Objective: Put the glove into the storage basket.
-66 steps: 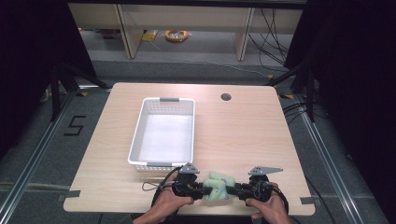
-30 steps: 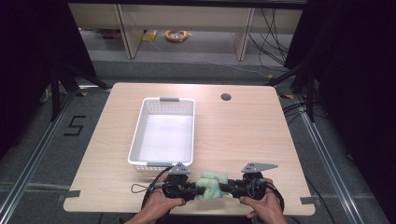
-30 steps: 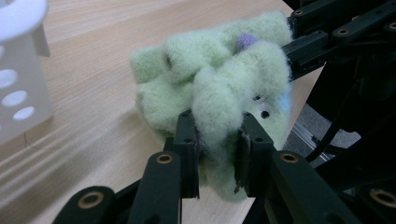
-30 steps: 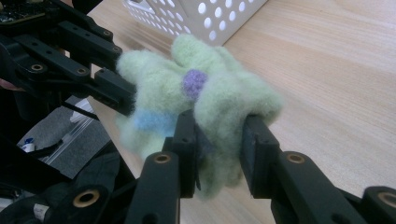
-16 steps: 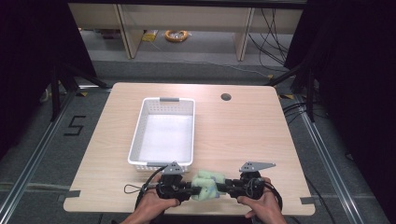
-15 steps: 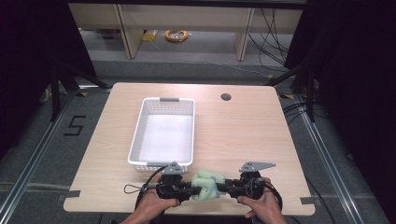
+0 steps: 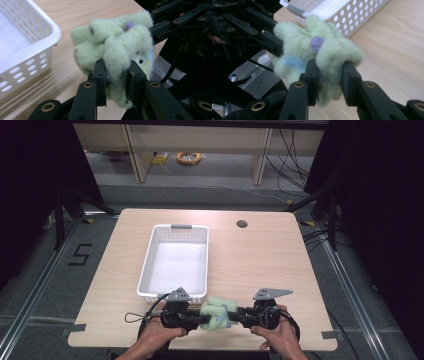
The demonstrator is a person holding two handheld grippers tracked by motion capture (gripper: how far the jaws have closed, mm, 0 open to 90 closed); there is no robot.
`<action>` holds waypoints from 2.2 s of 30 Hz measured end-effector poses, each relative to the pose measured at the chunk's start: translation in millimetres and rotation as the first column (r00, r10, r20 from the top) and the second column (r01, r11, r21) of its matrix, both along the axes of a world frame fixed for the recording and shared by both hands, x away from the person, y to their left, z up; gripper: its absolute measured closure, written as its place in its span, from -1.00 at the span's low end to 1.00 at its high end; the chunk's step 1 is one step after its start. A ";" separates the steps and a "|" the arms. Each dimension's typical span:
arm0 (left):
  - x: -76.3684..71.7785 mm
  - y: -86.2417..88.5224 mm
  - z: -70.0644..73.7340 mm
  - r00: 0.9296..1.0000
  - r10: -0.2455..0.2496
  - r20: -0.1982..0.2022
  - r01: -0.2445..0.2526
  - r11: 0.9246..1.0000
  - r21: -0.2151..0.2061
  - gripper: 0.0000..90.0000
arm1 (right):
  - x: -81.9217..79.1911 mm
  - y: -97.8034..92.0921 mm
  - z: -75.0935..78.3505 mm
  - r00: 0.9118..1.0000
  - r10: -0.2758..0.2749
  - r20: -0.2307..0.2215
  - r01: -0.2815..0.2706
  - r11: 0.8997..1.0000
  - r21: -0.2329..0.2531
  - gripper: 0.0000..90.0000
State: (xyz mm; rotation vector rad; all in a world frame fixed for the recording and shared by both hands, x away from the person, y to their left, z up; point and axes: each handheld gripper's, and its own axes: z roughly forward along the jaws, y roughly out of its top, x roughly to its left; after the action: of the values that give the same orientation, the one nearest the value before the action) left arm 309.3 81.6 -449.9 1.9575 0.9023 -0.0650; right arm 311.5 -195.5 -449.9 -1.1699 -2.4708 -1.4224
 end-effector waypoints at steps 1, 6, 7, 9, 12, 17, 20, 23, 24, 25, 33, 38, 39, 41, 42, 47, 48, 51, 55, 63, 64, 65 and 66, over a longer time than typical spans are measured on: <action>0.6 0.8 1.2 1.000 -0.002 -0.004 0.002 1.000 -0.001 0.60 | 0.9 1.2 3.6 1.000 0.000 0.001 0.000 1.000 -0.004 0.57; 4.6 6.2 15.7 1.000 0.013 0.025 -0.013 1.000 0.007 0.59 | 5.1 8.1 18.3 1.000 0.008 0.005 -0.008 1.000 -0.004 0.56; 4.6 6.2 15.7 1.000 0.013 0.025 -0.013 1.000 0.007 0.59 | 9.4 7.7 20.4 0.998 0.019 0.057 -0.018 1.000 -0.015 0.57; 7.5 9.6 25.1 0.999 0.010 0.031 -0.010 1.000 0.004 0.59 | 11.4 11.6 27.1 0.999 0.015 0.052 -0.015 1.000 -0.003 0.56; 12.2 13.3 33.3 0.999 0.028 0.032 -0.028 1.000 0.002 0.59 | 17.7 15.3 35.5 0.998 0.021 0.061 -0.020 1.000 -0.011 0.56; 19.4 20.8 42.5 0.999 0.029 0.022 -0.030 1.000 0.006 0.59 | 25.7 21.0 43.1 0.998 0.028 0.055 -0.028 1.000 -0.002 0.56; 25.0 26.5 49.6 0.998 0.049 0.028 -0.050 0.999 0.018 0.58 | 34.4 29.1 52.2 0.996 0.030 0.080 -0.028 0.999 -0.021 0.56; 28.3 29.8 50.3 0.998 0.061 0.030 -0.062 0.998 0.019 0.58 | 38.6 36.5 56.9 0.997 0.035 0.068 -0.033 0.999 -0.028 0.56; 31.9 34.2 51.9 0.997 0.073 0.022 -0.074 0.997 0.019 0.58 | 40.9 37.9 59.1 0.997 0.038 0.065 -0.035 0.998 -0.044 0.56; 31.9 34.2 51.9 0.997 0.073 0.022 -0.074 0.997 0.019 0.58 | 40.9 37.9 59.1 0.997 0.038 0.065 -0.035 0.998 -0.044 0.56; 43.1 52.0 56.7 0.993 0.117 0.024 -0.118 0.993 0.019 0.57 | 58.1 58.8 67.4 0.996 0.059 0.072 -0.055 0.997 -0.059 0.56; 49.9 63.0 58.0 0.989 0.143 0.023 -0.143 0.989 0.019 0.57 | 67.2 70.8 69.9 0.996 0.062 0.065 -0.057 0.996 -0.068 0.56; 50.7 64.6 57.4 0.988 0.154 0.028 -0.155 0.988 0.018 0.57 | 69.9 74.4 69.6 0.996 0.063 0.069 -0.058 0.996 -0.070 0.56; 52.9 68.8 56.5 0.988 0.155 0.021 -0.156 0.988 0.018 0.57 | 74.0 78.9 69.5 0.995 0.072 0.074 -0.066 0.995 -0.077 0.56; 55.4 73.3 55.7 0.985 0.173 0.016 -0.173 0.985 0.018 0.57 | 78.1 84.6 67.4 0.994 0.074 0.076 -0.069 0.995 -0.070 0.56; 63.6 83.2 53.5 0.983 0.186 -0.005 -0.186 0.982 0.025 0.56 | 87.3 97.5 66.8 0.996 0.074 0.054 -0.069 0.994 -0.084 0.56; 68.3 88.0 52.5 0.983 0.184 -0.012 -0.183 0.982 0.043 0.56 | 88.9 100.9 65.8 0.996 0.072 0.045 -0.069 0.994 -0.080 0.56; 73.1 91.6 50.3 0.980 0.195 -0.026 -0.194 0.980 0.053 0.56 | 93.7 106.4 63.4 0.996 0.076 0.038 -0.073 0.994 -0.085 0.56; 82.3 98.5 46.0 0.976 0.214 -0.042 -0.211 0.975 0.074 0.56 | 101.7 117.0 58.1 0.997 0.075 0.030 -0.072 0.993 -0.097 0.56; 96.9 108.7 30.1 0.968 0.240 -0.072 -0.230 0.964 0.134 0.55 | 117.5 133.9 41.9 0.998 0.058 -0.023 -0.060 0.991 -0.118 0.56; 98.6 110.1 27.6 0.970 0.232 -0.071 -0.219 0.965 0.147 0.55 | 119.4 135.1 39.5 0.998 0.062 -0.025 -0.065 0.990 -0.122 0.55; 98.6 110.1 27.6 0.970 0.232 -0.071 -0.219 0.965 0.147 0.55 | 119.4 135.1 39.5 0.998 0.062 -0.025 -0.065 0.990 -0.122 0.55; 99.8 110.4 24.6 0.968 0.237 -0.081 -0.223 0.963 0.151 0.55 | 120.5 136.9 37.0 0.998 0.059 -0.027 -0.062 0.990 -0.127 0.55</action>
State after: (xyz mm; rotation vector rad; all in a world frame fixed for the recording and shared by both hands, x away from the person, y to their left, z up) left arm 409.1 191.9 -425.3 1.9782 1.2241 0.0383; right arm 431.9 -58.6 -412.9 -1.1147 -2.5918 -1.2453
